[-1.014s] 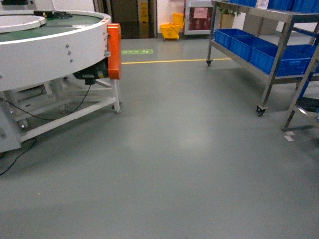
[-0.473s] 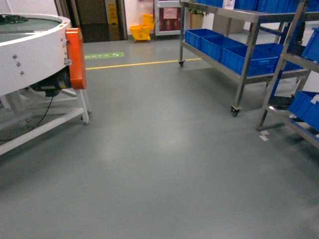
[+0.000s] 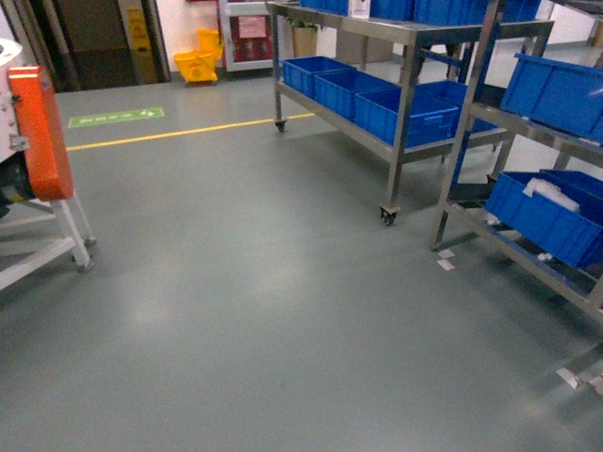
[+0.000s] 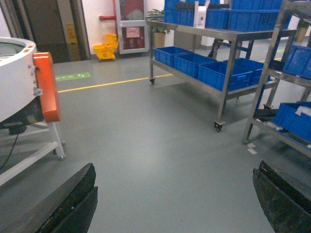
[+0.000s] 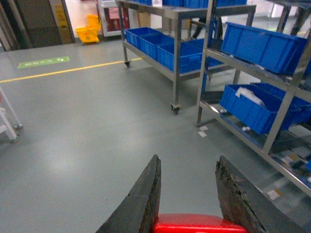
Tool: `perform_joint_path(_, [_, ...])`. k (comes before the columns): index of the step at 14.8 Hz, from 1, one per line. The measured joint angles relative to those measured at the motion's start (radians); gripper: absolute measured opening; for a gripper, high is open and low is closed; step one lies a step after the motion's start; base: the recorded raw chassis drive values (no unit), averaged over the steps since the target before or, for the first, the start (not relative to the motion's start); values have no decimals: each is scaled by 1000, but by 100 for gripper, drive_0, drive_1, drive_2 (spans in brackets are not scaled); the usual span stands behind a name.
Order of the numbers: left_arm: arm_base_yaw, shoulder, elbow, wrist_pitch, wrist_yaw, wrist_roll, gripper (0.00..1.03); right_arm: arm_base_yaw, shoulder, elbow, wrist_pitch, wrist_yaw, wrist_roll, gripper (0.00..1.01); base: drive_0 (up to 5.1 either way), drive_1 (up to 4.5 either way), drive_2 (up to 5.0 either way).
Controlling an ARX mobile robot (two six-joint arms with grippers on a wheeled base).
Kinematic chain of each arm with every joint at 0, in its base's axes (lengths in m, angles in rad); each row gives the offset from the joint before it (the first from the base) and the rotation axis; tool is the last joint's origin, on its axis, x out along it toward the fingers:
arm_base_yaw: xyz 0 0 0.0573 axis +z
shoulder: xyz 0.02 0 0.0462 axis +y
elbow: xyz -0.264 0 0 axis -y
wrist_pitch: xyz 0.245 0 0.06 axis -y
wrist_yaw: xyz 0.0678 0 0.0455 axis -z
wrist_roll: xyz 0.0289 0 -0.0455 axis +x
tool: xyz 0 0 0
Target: Pick red block from blue box to shelf
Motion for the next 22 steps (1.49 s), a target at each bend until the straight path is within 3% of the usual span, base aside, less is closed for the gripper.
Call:
perform_joint_path(5, [0,0,0,2,1,0,98,0,0,0,-1,0,0,28,-163,255,-581])
perform_joint_path(22, [0,0,0,1,1,0,98,0,0,0,-1,0,0,28,-160,-160,-160])
